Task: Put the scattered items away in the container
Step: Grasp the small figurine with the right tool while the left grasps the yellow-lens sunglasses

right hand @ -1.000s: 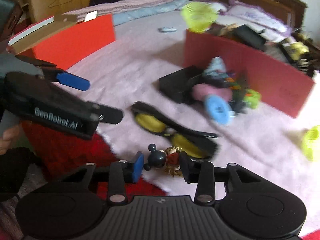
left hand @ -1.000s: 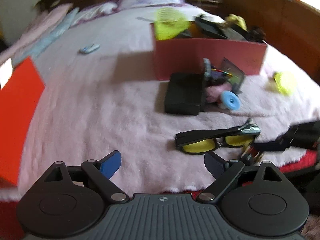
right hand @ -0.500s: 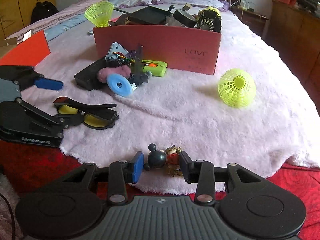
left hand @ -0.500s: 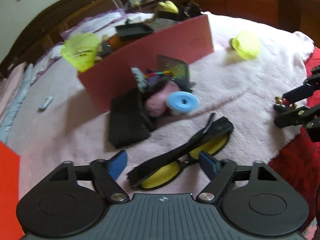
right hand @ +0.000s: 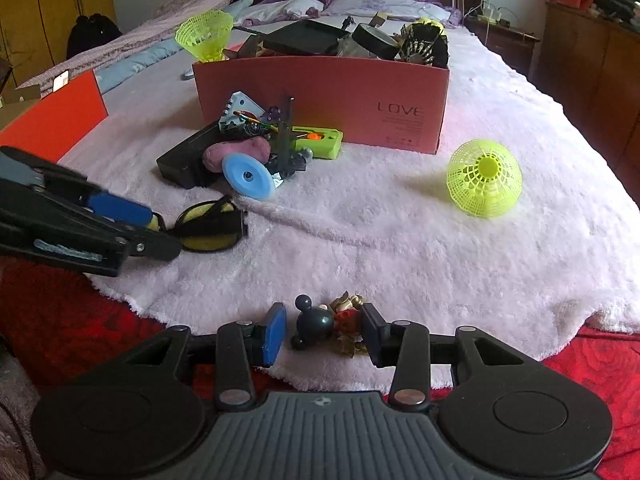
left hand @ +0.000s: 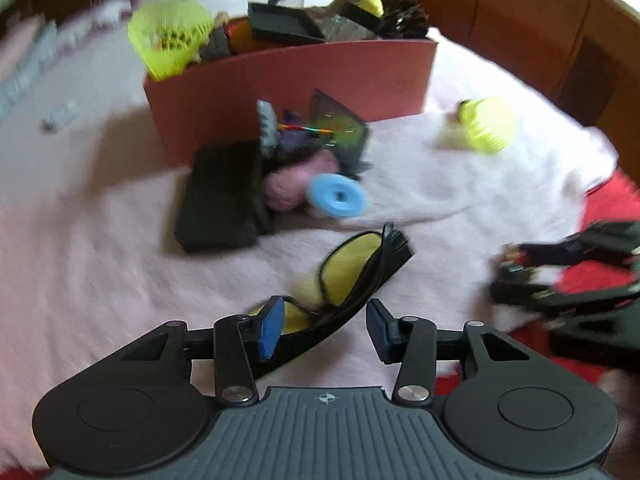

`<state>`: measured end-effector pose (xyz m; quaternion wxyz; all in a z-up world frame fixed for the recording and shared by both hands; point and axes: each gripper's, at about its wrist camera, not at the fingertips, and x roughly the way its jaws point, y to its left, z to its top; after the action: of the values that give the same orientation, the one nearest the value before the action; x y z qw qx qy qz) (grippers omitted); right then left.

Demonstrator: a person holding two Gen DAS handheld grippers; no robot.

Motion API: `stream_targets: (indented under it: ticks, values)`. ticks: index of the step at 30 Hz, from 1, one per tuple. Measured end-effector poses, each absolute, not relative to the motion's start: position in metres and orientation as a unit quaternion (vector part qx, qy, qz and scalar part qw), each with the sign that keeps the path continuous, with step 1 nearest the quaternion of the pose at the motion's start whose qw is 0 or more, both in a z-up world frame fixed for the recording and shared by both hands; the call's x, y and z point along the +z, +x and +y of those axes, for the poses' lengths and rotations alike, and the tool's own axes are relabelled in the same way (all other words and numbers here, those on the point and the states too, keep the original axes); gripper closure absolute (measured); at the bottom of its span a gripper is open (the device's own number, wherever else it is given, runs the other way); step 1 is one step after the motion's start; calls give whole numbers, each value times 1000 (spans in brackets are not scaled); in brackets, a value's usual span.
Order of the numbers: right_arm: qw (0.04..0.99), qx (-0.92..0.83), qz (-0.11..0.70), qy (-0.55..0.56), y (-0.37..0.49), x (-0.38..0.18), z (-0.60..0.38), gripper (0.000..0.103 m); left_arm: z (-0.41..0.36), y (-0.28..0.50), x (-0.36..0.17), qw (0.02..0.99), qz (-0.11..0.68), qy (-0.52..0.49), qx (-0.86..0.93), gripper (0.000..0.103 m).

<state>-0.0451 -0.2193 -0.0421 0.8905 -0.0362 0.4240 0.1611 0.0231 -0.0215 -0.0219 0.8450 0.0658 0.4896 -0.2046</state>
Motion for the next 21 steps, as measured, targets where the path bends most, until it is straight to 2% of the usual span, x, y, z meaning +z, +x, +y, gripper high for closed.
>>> stream_targets:
  ticks: [2,9,12,15,21]
  values:
    - [891,161,422,-33,-45,-43,-220,59,-24,23,-22,840,498,55,-210,57]
    - [897,158,412,-33,-51,-41,-225,56,-36,22,-30,837,493,108,-209,56]
    - [896,156,414,-28,-51,-43,-227,56,-41,20,-33,829,498,127,-217,61]
    - [897,157,412,-30,-52,-43,-226,56,-46,16,-36,823,499,144,-231,72]
    - [898,157,410,-34,-52,-42,-226,56,-51,13,-37,827,490,160,-227,74]
